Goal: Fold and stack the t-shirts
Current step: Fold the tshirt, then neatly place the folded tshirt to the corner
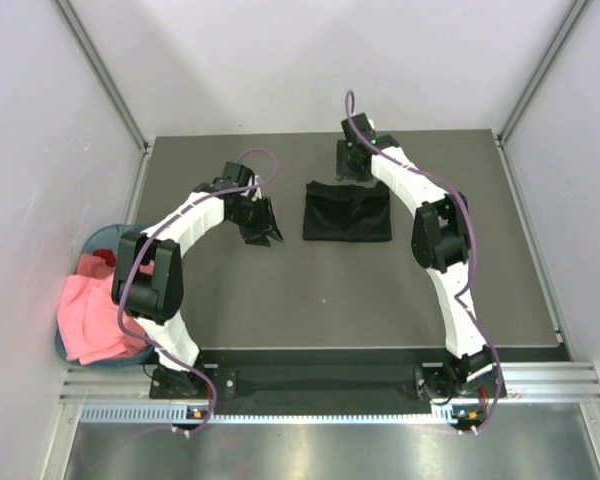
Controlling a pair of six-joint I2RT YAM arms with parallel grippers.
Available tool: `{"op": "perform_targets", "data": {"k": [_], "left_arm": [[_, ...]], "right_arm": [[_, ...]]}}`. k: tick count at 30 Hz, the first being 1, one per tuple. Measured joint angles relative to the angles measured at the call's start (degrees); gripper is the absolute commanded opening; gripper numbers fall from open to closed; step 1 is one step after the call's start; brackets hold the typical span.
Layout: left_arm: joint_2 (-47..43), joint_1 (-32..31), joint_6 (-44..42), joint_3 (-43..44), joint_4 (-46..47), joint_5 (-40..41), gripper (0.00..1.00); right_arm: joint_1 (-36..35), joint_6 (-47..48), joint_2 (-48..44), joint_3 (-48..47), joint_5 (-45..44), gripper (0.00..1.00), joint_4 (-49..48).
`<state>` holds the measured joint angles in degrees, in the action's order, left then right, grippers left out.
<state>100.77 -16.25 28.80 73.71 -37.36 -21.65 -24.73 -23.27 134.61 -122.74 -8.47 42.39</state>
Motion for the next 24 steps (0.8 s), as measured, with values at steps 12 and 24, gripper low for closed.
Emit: {"op": "perform_targets", "data": {"k": [12,24], "left_arm": [[0.1,-0.3,1.4,0.0,4.4,-4.6,0.47],[13.6,-6.5,7.3,10.1,15.0,-7.2,0.35]], "right_arm": [[4.2,3.3,-5.0,0.3,3.4,0.54,-0.3],[4.0,4.9,-19.6,23.9,6.4,0.39,-2.0]]}}
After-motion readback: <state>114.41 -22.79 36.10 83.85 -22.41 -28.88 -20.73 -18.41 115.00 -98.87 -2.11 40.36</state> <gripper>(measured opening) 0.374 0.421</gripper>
